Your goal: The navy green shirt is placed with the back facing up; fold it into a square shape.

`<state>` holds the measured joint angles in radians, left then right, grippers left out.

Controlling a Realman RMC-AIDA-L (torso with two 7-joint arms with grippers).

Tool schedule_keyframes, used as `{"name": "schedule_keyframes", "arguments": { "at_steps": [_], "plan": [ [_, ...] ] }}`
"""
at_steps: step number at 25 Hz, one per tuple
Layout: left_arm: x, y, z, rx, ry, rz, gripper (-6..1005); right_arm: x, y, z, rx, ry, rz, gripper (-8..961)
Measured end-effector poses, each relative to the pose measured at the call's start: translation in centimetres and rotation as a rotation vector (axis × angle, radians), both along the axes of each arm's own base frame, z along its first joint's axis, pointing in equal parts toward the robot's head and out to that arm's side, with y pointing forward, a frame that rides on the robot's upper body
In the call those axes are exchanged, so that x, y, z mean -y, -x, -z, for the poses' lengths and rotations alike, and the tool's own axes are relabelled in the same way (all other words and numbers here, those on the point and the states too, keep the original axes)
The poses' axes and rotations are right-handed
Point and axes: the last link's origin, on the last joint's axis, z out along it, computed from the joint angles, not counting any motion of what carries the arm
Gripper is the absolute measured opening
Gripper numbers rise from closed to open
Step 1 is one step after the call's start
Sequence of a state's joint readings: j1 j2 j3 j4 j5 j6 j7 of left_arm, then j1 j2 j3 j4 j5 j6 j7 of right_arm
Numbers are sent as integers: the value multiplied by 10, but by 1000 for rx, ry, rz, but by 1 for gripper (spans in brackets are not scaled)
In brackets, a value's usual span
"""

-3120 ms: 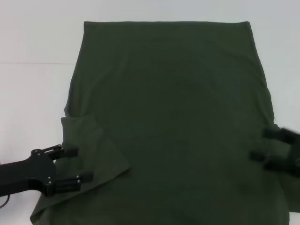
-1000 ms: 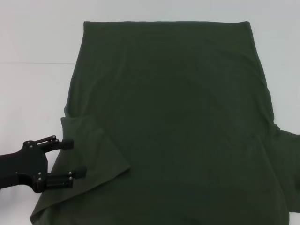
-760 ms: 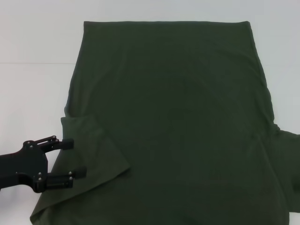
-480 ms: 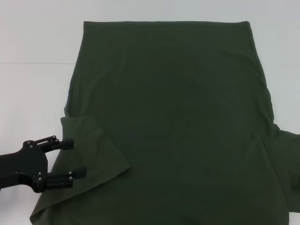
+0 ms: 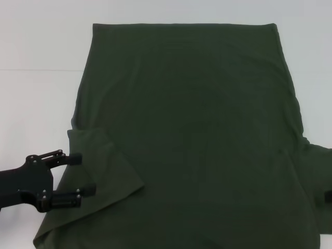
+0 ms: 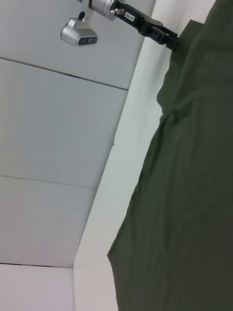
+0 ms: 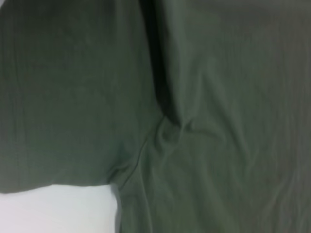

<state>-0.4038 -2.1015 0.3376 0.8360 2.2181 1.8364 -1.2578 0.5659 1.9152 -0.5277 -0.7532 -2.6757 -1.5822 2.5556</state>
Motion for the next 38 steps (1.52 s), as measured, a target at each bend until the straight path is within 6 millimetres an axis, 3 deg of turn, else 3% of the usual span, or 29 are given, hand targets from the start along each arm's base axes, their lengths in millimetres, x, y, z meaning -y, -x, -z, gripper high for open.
{"name": "schedule_keyframes", "arguments": {
  "at_steps": [10, 16, 27, 35, 38],
  "plan": [
    [0, 0, 0, 3, -2, -2, 864, -2, 2, 1, 24, 3, -31, 864],
    [-1, -1, -1, 2, -3, 1, 864, -2, 1, -1, 29, 3, -31, 679],
    [-2, -2, -1, 2, -4, 5, 865, -3, 2, -1, 36, 8, -32, 202],
    [-3, -2, -1, 1, -6, 3, 865, -6, 4, -7, 42, 13, -49, 20],
    [-3, -1, -1, 2, -6, 0, 865, -8, 5, -19, 54, 2, -61, 20]
  ]
}}
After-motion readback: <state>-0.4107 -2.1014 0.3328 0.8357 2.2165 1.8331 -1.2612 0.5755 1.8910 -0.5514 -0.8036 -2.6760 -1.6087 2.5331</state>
